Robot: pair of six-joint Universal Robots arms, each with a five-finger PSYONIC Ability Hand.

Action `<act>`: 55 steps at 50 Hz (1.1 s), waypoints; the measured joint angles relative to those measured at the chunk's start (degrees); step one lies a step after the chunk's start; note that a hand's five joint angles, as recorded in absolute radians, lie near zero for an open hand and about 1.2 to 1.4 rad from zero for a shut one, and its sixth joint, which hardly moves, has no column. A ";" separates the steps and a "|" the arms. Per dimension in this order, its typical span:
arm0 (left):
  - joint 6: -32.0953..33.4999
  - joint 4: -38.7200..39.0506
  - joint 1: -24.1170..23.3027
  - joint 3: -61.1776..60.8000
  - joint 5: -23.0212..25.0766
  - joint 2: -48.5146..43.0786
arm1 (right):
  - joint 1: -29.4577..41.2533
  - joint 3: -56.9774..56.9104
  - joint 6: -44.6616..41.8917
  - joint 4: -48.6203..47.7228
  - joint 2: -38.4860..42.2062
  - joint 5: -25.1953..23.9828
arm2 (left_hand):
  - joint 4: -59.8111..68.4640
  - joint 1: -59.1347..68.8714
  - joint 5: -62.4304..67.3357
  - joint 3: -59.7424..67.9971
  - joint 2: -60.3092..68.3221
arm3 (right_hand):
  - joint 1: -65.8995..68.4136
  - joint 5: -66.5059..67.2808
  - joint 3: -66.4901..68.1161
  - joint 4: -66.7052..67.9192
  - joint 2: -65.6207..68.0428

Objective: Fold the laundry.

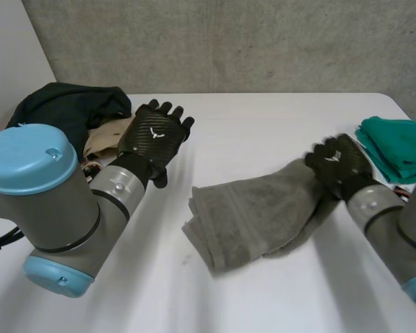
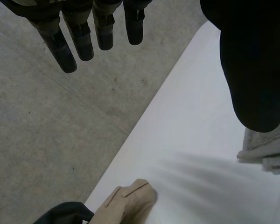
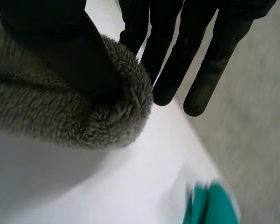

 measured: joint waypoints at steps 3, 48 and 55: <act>0.02 -0.01 0.04 -0.07 -0.09 0.64 | 6.31 -2.16 0.09 -0.79 -0.04 -1.38 | 0.00 0.00 0.00 0.00 0.00 | 0.00 0.48 0.00 0.00 0.00; -22.34 -13.56 -18.45 25.36 -20.65 -26.21 | 0.70 -15.06 31.51 20.28 6.67 -8.85 | 0.00 0.14 0.00 0.00 0.00 | -48.97 -54.39 -56.20 -56.94 -55.36; -21.79 -17.00 -19.06 19.76 -25.12 -25.19 | 4.25 -17.88 30.39 22.03 11.92 -9.11 | 0.00 0.09 0.00 0.00 0.00 | -48.97 -54.39 -56.20 -56.94 -55.36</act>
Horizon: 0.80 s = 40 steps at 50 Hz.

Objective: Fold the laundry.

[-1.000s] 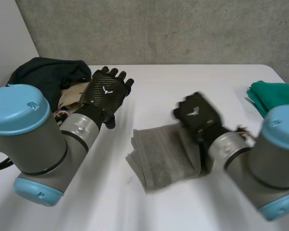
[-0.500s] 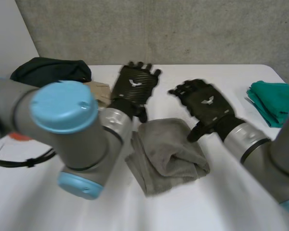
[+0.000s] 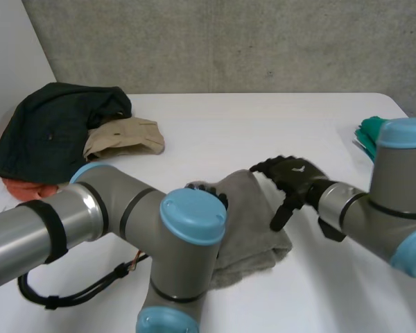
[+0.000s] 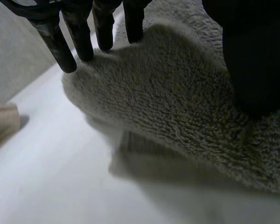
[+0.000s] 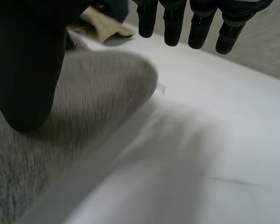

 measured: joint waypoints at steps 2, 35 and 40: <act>0.08 -0.44 -0.28 -1.99 -0.47 0.91 | 1.39 -0.35 -1.30 0.38 1.53 0.10 | 0.00 -0.02 0.00 0.00 0.00 | 0.00 0.00 0.00 0.00 0.00; 10.93 2.53 8.14 3.59 22.83 16.38 | 8.88 22.30 -17.33 -16.35 -13.59 6.27 | 0.00 -0.09 -0.13 0.00 0.00 | -0.78 -0.02 0.00 0.00 0.00; 9.96 1.87 10.09 6.97 35.50 16.16 | 10.65 27.70 -17.31 -21.48 -13.14 5.93 | 0.00 -0.09 -0.12 0.00 0.00 | -0.78 -0.02 0.00 0.00 0.00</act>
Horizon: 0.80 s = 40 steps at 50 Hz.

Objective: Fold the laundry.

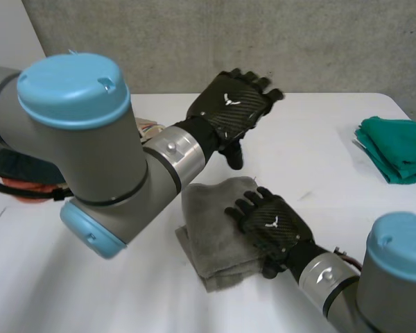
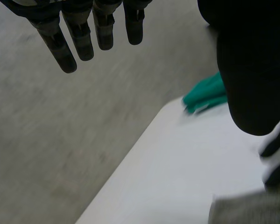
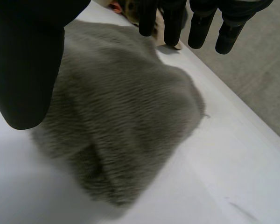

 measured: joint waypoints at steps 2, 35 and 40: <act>-1.28 -0.48 0.59 1.27 4.22 -0.29 | 0.63 1.72 0.03 -3.19 0.58 -0.07 | 0.01 0.00 0.00 0.00 0.00 | 0.00 0.00 0.00 0.00 0.00; -7.16 -5.82 1.08 2.91 14.56 -3.35 | 1.58 -5.28 -4.45 -17.47 14.42 -0.62 | 0.00 0.00 0.00 0.00 0.00 | 20.99 18.34 21.88 21.58 21.75; -7.15 -5.77 1.14 2.97 14.52 -3.18 | 1.59 -7.53 -4.37 -17.36 15.77 -0.77 | 0.00 0.00 0.00 0.00 0.00 | 31.77 30.74 34.67 34.72 34.36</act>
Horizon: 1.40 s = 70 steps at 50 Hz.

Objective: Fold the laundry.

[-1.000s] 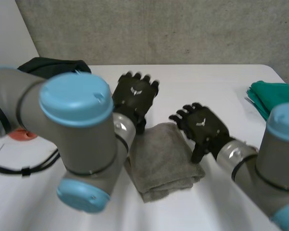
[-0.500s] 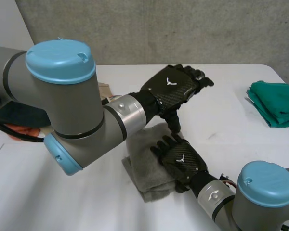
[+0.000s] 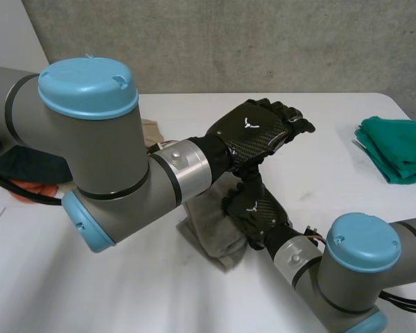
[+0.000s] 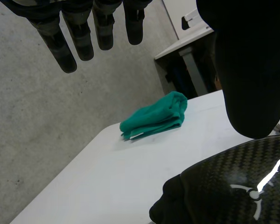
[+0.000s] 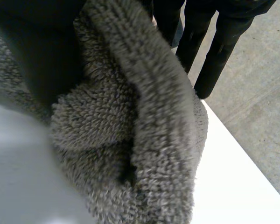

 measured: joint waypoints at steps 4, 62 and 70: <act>0.00 0.03 0.06 0.06 -0.02 0.18 | -0.04 -1.16 0.07 0.03 0.55 -0.32 | 0.00 0.00 0.00 0.00 0.00 | 4.98 6.15 6.26 6.39 6.24; -4.07 3.12 4.33 1.80 -0.91 4.12 | -53.91 -51.09 19.96 -3.17 30.31 -31.48 | 0.00 0.00 0.00 0.00 0.00 | 9.32 11.08 7.87 8.36 7.41; -4.04 3.14 4.16 1.47 -0.95 4.14 | -56.99 -46.43 19.47 -2.63 27.00 -33.89 | 0.00 0.00 0.00 0.00 0.00 | -30.79 -30.15 -34.32 -34.24 -34.21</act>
